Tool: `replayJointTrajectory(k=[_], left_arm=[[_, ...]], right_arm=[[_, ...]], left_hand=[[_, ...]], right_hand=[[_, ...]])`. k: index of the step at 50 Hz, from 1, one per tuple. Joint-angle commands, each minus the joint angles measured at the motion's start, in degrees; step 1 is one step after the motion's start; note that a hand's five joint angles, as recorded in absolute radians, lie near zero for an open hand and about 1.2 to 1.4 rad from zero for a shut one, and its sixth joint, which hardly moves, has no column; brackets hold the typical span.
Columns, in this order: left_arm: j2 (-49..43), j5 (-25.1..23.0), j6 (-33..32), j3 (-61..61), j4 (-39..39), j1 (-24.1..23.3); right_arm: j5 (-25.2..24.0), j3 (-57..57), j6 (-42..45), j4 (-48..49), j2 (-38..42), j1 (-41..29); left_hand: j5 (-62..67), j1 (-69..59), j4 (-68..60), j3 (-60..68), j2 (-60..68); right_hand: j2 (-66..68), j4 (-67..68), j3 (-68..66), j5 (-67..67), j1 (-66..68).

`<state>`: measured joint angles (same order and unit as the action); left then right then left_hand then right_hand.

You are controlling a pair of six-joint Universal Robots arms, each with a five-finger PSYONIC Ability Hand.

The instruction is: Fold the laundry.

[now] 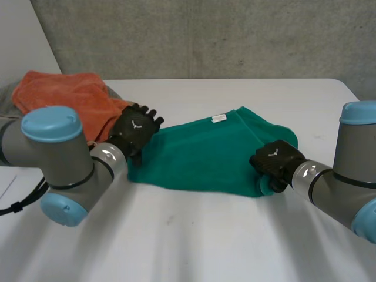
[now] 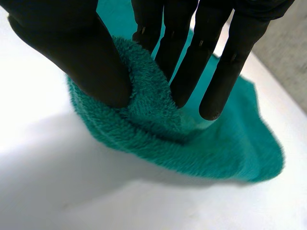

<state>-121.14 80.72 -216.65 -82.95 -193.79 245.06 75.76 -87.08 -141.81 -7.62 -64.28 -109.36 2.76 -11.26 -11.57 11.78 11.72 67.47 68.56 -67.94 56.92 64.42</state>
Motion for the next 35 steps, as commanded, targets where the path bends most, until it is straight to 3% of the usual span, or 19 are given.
replayJointTrajectory(k=[1,8,15,24,25,28,30,32,35], left_arm=[[0.82,-2.92,3.76,8.39,3.76,0.51],[-5.32,-7.85,9.30,26.13,16.05,-0.46],[-14.63,-13.99,12.56,42.49,30.72,-2.82],[-20.36,-25.33,15.81,42.97,37.70,-7.75],[-20.45,-26.39,16.17,42.44,37.87,-8.10],[-20.28,-29.65,16.61,40.85,37.88,-8.98],[-19.75,-28.96,16.87,41.81,36.83,-8.90],[-19.31,-26.15,17.66,43.30,35.60,-8.28],[-17.47,-17.37,21.70,46.29,33.57,-7.23]], right_arm=[[-4.55,0.78,6.09,2.78,-3.83,-1.81],[-15.89,0.86,14.98,1.47,-13.40,-6.38],[-20.29,1.13,14.19,-0.73,-19.65,-9.02],[-24.78,0.77,12.52,-0.73,-23.79,-9.55],[-24.95,0.78,12.17,-0.65,-23.79,-9.29],[-25.04,1.04,10.68,0.32,-23.44,-7.97],[-25.22,1.04,9.80,1.19,-22.48,-6.75],[-24.78,1.13,9.44,1.64,-21.51,-6.13],[-24.25,2.00,9.36,2.43,-19.31,-4.99]], left_hand=[[-2.76,1.26,1.57,-1.78,-1.72],[-2.76,1.26,1.57,-1.78,-1.72],[-2.76,1.26,1.57,-1.78,-1.72],[-2.76,1.26,1.57,-1.78,-1.72],[0.93,-2.44,-2.13,1.92,1.98],[41.53,-43.03,-42.72,42.51,42.57],[67.10,-68.60,-68.29,68.08,68.15],[67.24,-68.74,-68.43,68.22,68.28],[67.24,-68.74,-68.43,68.22,68.28]], right_hand=[[12.53,11.44,-12.06,13.08,15.58],[12.53,11.44,-12.06,13.08,15.58],[12.53,11.44,-12.06,13.08,15.58],[12.53,11.44,-12.06,13.08,15.58],[12.53,11.44,-12.06,13.08,15.58],[12.53,11.44,-12.06,13.08,15.58],[12.53,11.44,-12.06,13.08,15.58],[12.53,11.44,-12.06,13.08,15.58],[12.53,11.44,-12.06,13.08,15.58]])
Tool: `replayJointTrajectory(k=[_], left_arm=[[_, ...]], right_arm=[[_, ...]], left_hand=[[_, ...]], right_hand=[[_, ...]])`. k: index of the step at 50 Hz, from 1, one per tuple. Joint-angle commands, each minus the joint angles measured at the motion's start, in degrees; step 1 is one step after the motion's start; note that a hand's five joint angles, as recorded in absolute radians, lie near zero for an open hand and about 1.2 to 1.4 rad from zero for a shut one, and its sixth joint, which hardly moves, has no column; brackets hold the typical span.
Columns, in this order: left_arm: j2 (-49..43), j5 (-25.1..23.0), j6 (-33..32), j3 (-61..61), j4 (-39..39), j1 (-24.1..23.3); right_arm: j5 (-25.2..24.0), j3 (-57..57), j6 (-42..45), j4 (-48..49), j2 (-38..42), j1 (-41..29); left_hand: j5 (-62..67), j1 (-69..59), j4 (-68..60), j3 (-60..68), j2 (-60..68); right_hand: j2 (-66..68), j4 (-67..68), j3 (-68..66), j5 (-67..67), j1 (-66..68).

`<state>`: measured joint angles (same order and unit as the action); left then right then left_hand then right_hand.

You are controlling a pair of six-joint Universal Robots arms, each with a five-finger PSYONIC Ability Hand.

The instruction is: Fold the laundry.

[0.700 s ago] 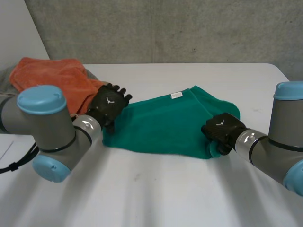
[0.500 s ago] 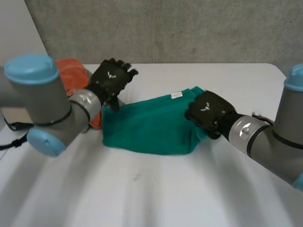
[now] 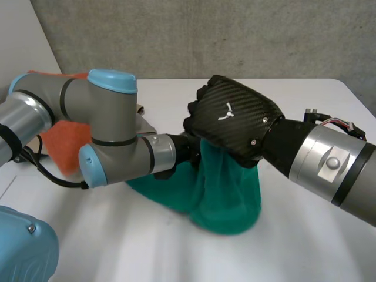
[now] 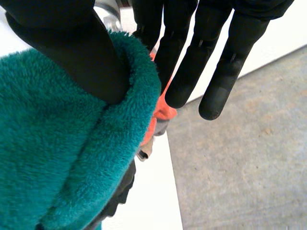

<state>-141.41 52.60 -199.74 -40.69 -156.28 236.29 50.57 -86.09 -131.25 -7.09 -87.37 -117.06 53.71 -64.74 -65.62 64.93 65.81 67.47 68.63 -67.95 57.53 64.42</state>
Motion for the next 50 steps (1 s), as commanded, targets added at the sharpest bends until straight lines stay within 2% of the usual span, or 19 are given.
replayJointTrajectory(k=[1,5,11,12,14,18,19,22,25,30,34,35,38,42,43,47,50], left_arm=[[4.38,15.12,6.62,4.91,-5.59,1.89],[9.57,22.45,8.66,4.22,-11.13,2.77],[19.84,26.76,7.97,-5.95,-20.97,2.69],[21.08,27.20,7.70,-7.81,-22.12,2.60],[23.19,28.34,6.82,-11.85,-24.06,2.43],[28.29,34.13,3.93,-22.75,-28.89,1.46],[29.69,36.50,2.44,-26.77,-30.21,0.68],[29.97,39.50,-0.55,-33.64,-32.58,-1.26],[27.52,39.60,-2.14,-38.13,-33.30,-2.67],[23.12,39.77,-1.97,-39.91,-30.93,-3.55],[21.53,39.69,-1.79,-38.86,-27.06,-3.11],[21.88,39.77,-1.79,-38.16,-25.32,-2.68],[23.11,39.86,-1.79,-37.45,-22.15,-1.71],[26.36,39.42,-1.62,-36.92,-18.45,0.84],[27.84,38.81,-1.27,-36.83,-17.57,2.06],[31.36,36.01,-0.04,-36.92,-15.38,4.26],[32.78,33.63,0.84,-36.83,-13.88,5.76]], right_arm=[[1.54,1.88,-1.20,2.26,5.27,3.41],[5.76,6.10,-1.29,3.84,9.05,5.00],[16.03,11.81,-2.95,11.81,13.10,5.35],[16.40,11.99,-3.22,13.23,13.45,5.35],[16.05,11.91,-3.48,16.13,14.07,5.27],[12.54,10.42,-3.92,22.81,15.47,4.65],[10.88,9.46,-4.45,24.04,16.26,4.48],[6.75,7.00,-5.77,24.23,18.28,3.78],[3.58,4.80,-5.95,23.10,21.44,3.07],[3.39,2.86,-5.25,18.53,27.16,2.54],[5.76,3.03,-2.96,13.08,30.24,2.63],[6.90,3.12,-2.61,11.42,30.50,2.72],[9.18,2.51,-3.13,10.78,30.16,2.81],[13.67,0.58,-8.04,12.63,26.12,2.46],[15.07,-0.65,-11.10,13.07,24.02,2.11],[18.85,-1.89,-19.19,12.81,19.19,1.14],[21.40,-1.45,-24.12,11.14,16.54,0.78]], left_hand=[[16.29,-15.26,-14.38,15.07,14.19],[16.29,-15.26,-14.38,15.07,14.19],[16.29,-15.26,-14.38,15.07,14.19],[16.29,-15.26,-14.38,15.07,14.19],[16.29,-15.26,-14.38,15.07,14.19],[16.29,-15.26,-14.38,15.07,14.19],[16.29,-15.26,-14.38,15.07,14.19],[16.29,-15.26,-14.38,15.07,14.19],[16.29,-15.26,-14.38,15.07,14.19],[16.29,-15.26,-14.38,15.07,14.19],[3.90,-2.86,-1.98,2.68,1.80],[-6.29,7.33,8.21,-7.52,-8.40],[-23.00,24.04,24.92,-24.23,-25.11],[-28.76,29.79,30.67,-29.98,-30.86],[-32.93,33.97,34.85,-34.16,-35.04],[-42.37,43.40,44.28,-43.59,-44.47],[-43.91,44.94,45.82,-45.13,-46.01]], right_hand=[[12.53,11.37,-12.05,12.47,15.58],[12.53,11.37,-12.05,12.47,15.58],[12.53,11.37,-12.05,12.47,15.58],[12.53,11.37,-12.05,12.47,15.58],[12.53,11.37,-12.05,12.47,15.58],[12.53,11.37,-12.05,12.47,15.58],[12.53,11.37,-12.05,12.47,15.58],[12.53,11.37,-12.05,12.47,15.58],[12.53,11.37,-12.05,12.47,15.58],[12.53,11.37,-12.05,12.47,15.58],[12.53,11.37,-12.05,12.47,15.58],[12.53,11.37,-12.05,12.47,15.58],[12.53,11.37,-12.05,12.47,15.58],[-19.70,-20.85,20.18,-19.76,-16.65],[-33.78,-34.93,34.26,-33.84,-30.73],[-48.18,-49.34,48.66,-48.24,-45.13],[-56.10,-57.25,56.58,-56.15,-53.05]])
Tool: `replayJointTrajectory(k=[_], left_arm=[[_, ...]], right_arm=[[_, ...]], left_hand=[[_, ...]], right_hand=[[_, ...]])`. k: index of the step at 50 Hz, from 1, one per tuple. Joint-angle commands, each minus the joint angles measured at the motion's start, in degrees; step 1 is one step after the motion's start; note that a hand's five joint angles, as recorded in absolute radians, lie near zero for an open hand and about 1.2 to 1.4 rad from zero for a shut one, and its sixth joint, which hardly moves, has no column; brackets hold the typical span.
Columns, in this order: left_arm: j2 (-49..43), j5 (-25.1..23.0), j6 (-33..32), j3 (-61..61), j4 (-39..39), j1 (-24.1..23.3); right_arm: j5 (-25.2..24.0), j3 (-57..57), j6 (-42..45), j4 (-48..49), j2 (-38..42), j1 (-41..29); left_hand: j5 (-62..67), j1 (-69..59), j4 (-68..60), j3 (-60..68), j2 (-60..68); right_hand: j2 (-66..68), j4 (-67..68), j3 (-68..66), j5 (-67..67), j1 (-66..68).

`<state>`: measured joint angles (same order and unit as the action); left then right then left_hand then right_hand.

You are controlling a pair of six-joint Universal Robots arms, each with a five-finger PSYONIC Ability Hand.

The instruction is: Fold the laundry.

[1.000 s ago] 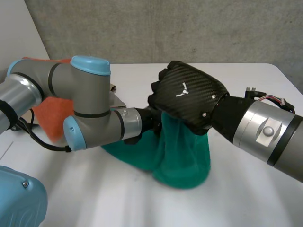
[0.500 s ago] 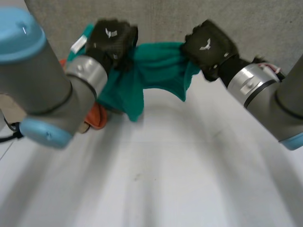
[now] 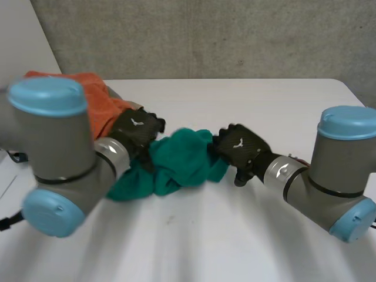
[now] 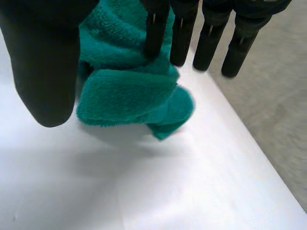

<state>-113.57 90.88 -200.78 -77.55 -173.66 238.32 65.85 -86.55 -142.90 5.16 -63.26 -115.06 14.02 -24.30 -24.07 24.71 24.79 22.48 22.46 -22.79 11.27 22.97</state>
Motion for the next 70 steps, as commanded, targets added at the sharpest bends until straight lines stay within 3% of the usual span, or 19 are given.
replayJointTrajectory(k=[1,7,18,27,32,39,45,50,51,55,61,65,70], left_arm=[[5.63,-6.31,2.41,0.12,4.37,4.87],[5.03,-11.94,2.77,2.75,6.58,10.06],[-5.76,-16.43,0.57,9.25,13.78,15.25],[-11.76,-15.20,-2.16,9.96,13.44,13.93],[-12.99,-13.71,-2.51,10.22,10.80,12.53],[-15.27,-9.93,-3.03,11.01,13.17,9.89],[-18.52,-8.61,-5.49,14.00,14.31,8.66],[-21.69,-8.78,-6.64,18.04,17.29,6.90],[-22.56,-8.70,-6.90,20.22,18.96,6.29],[-23.89,-7.65,-7.87,28.75,21.96,5.32],[-21.96,-3.87,-7.87,46.58,18.99,6.46],[-17.50,-1.41,-2.45,54.43,5.48,8.65],[-11.16,-1.58,3.99,49.09,-6.85,9.53]], right_arm=[[7.96,-0.64,-15.79,-3.11,-8.97,-1.22],[12.63,2.96,-27.42,-12.53,-12.23,0.10],[11.06,6.92,-45.78,-21.59,-10.22,7.65],[11.14,8.50,-44.48,-21.24,-3.02,8.71],[13.77,10.61,-42.38,-20.54,1.99,7.05],[17.64,14.56,-36.93,-17.73,8.85,2.39],[17.91,17.46,-33.32,-15.35,14.39,-0.43],[17.38,21.59,-32.44,-15.53,17.64,-0.69],[17.03,22.73,-32.27,-15.35,18.34,-0.61],[15.27,27.03,-29.81,-14.30,19.14,-0.17],[16.06,37.58,-23.04,-5.79,16.77,0.71],[17.90,38.74,-19.35,12.79,12.04,-0.25],[17.29,32.33,-18.03,28.92,6.05,-0.96]], left_hand=[[-4.38,4.67,4.44,-5.08,-5.16],[-4.56,4.84,4.61,-5.25,-5.33],[-4.22,4.50,4.28,-4.91,-4.99],[-4.89,5.17,4.95,-5.58,-5.66],[-5.40,5.68,5.45,-6.09,-6.17],[-1.54,1.82,1.60,-2.23,-2.31],[20.47,-20.19,-20.42,19.78,19.70],[41.82,-41.53,-41.76,41.13,41.04],[54.69,-54.41,-54.64,54.00,53.92],[55.98,-55.70,-55.93,55.29,55.21],[55.98,-55.70,-55.93,55.29,55.21],[55.98,-55.70,-55.93,55.29,55.21],[55.98,-55.70,-55.93,55.29,55.21]], right_hand=[[-12.48,-12.46,12.79,-11.27,-12.97],[-12.48,-12.46,12.79,-11.27,-12.97],[-12.48,-12.46,12.79,-11.27,-12.97],[-11.63,-11.62,11.95,-10.42,-12.13],[-11.47,-11.45,11.78,-10.26,-11.96],[-8.78,-8.77,9.10,-7.57,-9.28],[6.50,6.51,-6.18,7.71,6.00],[44.13,44.14,-43.81,45.34,43.63],[57.39,57.40,-57.07,58.60,56.89],[57.52,57.54,-57.21,58.73,57.03],[57.52,57.54,-57.21,58.73,57.03],[57.52,57.54,-57.21,58.73,57.03],[57.52,57.54,-57.21,58.73,57.03]])
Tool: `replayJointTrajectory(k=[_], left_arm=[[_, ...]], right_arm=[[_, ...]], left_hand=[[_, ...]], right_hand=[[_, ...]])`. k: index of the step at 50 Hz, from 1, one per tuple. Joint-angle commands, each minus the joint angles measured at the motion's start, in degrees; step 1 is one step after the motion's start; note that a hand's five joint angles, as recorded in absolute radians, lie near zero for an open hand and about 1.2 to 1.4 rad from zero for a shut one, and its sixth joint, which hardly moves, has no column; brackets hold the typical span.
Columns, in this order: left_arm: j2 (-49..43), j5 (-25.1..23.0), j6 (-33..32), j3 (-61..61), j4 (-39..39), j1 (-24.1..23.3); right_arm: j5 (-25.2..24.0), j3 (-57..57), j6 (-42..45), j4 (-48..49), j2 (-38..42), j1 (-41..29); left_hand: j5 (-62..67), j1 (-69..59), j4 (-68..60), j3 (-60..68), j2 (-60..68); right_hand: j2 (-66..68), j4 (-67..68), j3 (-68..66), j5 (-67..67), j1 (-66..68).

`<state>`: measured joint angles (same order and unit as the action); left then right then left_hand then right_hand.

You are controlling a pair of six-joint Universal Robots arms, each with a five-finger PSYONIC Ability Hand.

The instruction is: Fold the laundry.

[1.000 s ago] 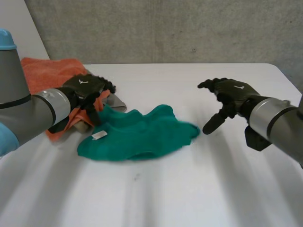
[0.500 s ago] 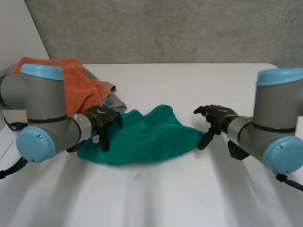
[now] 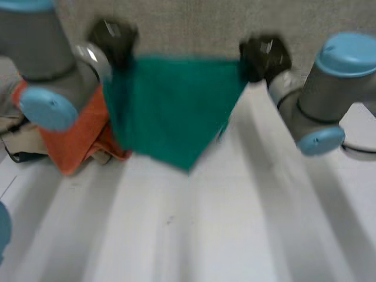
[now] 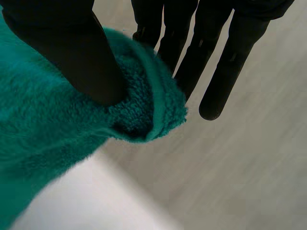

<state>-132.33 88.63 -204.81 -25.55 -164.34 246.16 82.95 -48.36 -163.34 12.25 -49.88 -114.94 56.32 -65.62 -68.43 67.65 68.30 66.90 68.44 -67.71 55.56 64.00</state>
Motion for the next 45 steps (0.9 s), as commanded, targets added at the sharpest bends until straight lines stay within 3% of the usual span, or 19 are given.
replayJointTrajectory(k=[1,8,13,18,23,24,27,28,30,36,45], left_arm=[[9.61,0.06,9.42,-7.19,-18.01,1.60],[15.52,-3.02,10.13,-27.42,-19.70,0.55],[15.18,-1.80,9.78,-43.14,-20.58,0.11],[9.64,-0.13,9.08,-50.91,-19.97,-0.68],[5.94,2.60,7.85,-52.06,-14.26,-1.38],[5.94,3.30,7.41,-51.88,-12.25,-1.56],[6.64,3.48,6.53,-51.53,-10.39,-1.39],[7.77,3.30,6.09,-51.27,-9.95,-1.39],[9.27,3.48,5.74,-51.00,-9.86,-1.56],[11.74,2.87,4.60,-46.89,-10.47,-1.56],[1.21,4.09,-0.06,-34.85,1.11,-1.39]], right_arm=[[-0.15,-7.00,2.67,23.16,-8.12,-0.99],[-4.72,-15.52,6.62,19.93,-11.29,-1.16],[-6.13,-22.37,13.81,4.58,-10.25,-1.42],[-6.04,-29.41,19.19,-4.77,-5.50,-2.04],[-4.03,-33.28,21.83,-4.17,-1.28,-2.57],[-3.50,-33.98,21.92,-3.29,-0.92,-2.48],[-2.88,-34.43,22.09,-2.59,-1.27,-2.39],[-2.79,-34.69,22.01,-2.58,-1.88,-2.22],[-3.05,-34.87,21.83,-2.58,-2.67,-2.04],[-3.05,-36.27,21.66,-2.14,-4.96,-2.13],[-3.14,-36.89,21.48,-1.79,-5.49,-1.95]], left_hand=[[13.68,-14.38,-11.57,12.35,11.70],[13.68,-14.38,-11.57,12.35,11.70],[13.68,-14.38,-11.57,12.35,11.70],[13.68,-14.38,-11.57,12.35,11.70],[13.68,-14.38,-11.57,12.35,11.70],[1.20,-1.91,0.90,-0.12,-0.77],[-9.15,8.45,11.26,-10.48,-11.13],[-20.01,19.30,22.11,-21.33,-21.98],[-29.83,29.12,31.93,-31.15,-31.80],[-39.95,39.24,42.05,-41.27,-41.92],[-40.98,40.27,43.08,-42.30,-42.95]], right_hand=[[13.10,11.56,-12.29,14.44,16.00],[13.10,11.56,-12.29,14.44,16.00],[13.10,11.56,-12.29,14.44,16.00],[13.10,11.56,-12.29,14.44,16.00],[13.10,11.56,-12.29,14.44,16.00],[13.10,11.56,-12.29,14.44,16.00],[13.10,11.56,-12.29,14.44,16.00],[13.10,11.56,-12.29,14.44,16.00],[13.10,11.56,-12.29,14.44,16.00],[13.10,11.56,-12.29,14.44,16.00],[13.10,11.56,-12.29,14.44,16.00]])
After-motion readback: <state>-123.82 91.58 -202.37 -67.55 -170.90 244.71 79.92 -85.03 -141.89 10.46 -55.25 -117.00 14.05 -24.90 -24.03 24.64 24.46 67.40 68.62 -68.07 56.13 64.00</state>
